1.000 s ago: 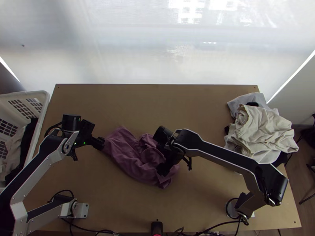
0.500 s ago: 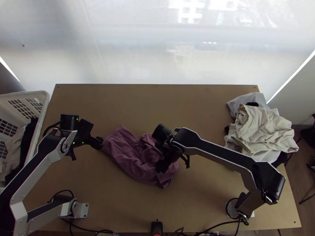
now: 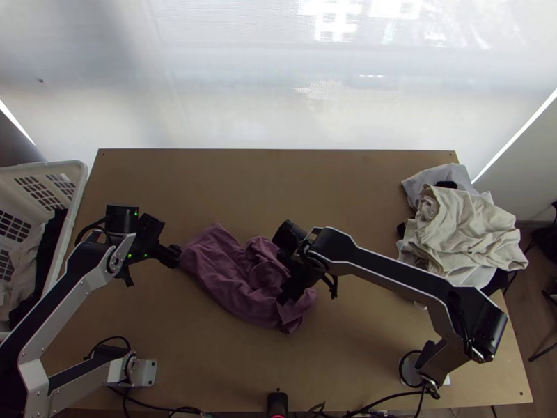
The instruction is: Fold the t-shirt
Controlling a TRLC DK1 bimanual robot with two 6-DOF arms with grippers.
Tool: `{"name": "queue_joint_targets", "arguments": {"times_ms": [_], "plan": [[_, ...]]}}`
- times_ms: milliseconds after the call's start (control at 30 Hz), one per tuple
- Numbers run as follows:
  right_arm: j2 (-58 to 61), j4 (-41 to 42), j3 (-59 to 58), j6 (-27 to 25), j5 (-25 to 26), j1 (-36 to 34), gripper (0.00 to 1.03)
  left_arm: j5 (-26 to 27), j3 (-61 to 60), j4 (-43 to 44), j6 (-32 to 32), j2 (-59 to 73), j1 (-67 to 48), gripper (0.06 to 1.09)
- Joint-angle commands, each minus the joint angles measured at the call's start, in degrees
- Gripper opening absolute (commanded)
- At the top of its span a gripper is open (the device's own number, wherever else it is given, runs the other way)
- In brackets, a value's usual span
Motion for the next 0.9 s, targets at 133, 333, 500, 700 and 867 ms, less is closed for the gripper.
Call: {"name": "queue_joint_targets", "arguments": {"times_ms": [133,333,500,700,867], "plan": [[-3.02,0.05,-1.05,-1.57,-3.57,-0.18,0.03,0.01,-0.71,1.12,1.09,0.15,0.44,1.03],[-13.92,-6.37,3.34,-3.33,-5.42,-2.55,0.03,0.01,0.43,2.09,1.52,1.03,0.97,1.03],[-19.45,-13.4,12.4,-3.33,-8.41,-7.92,0.03,0.1,1.4,2.17,1.17,1.82,0.0,1.03],[-23.06,-17.62,14.86,-3.42,-9.37,-10.29,0.03,0.1,1.4,4.11,0.47,6.48,-8.0,1.04],[-24.11,-19.64,19.95,-3.5,-9.29,-12.93,0.03,0.01,5.62,7.45,0.03,13.24,-10.9,1.04]]}}
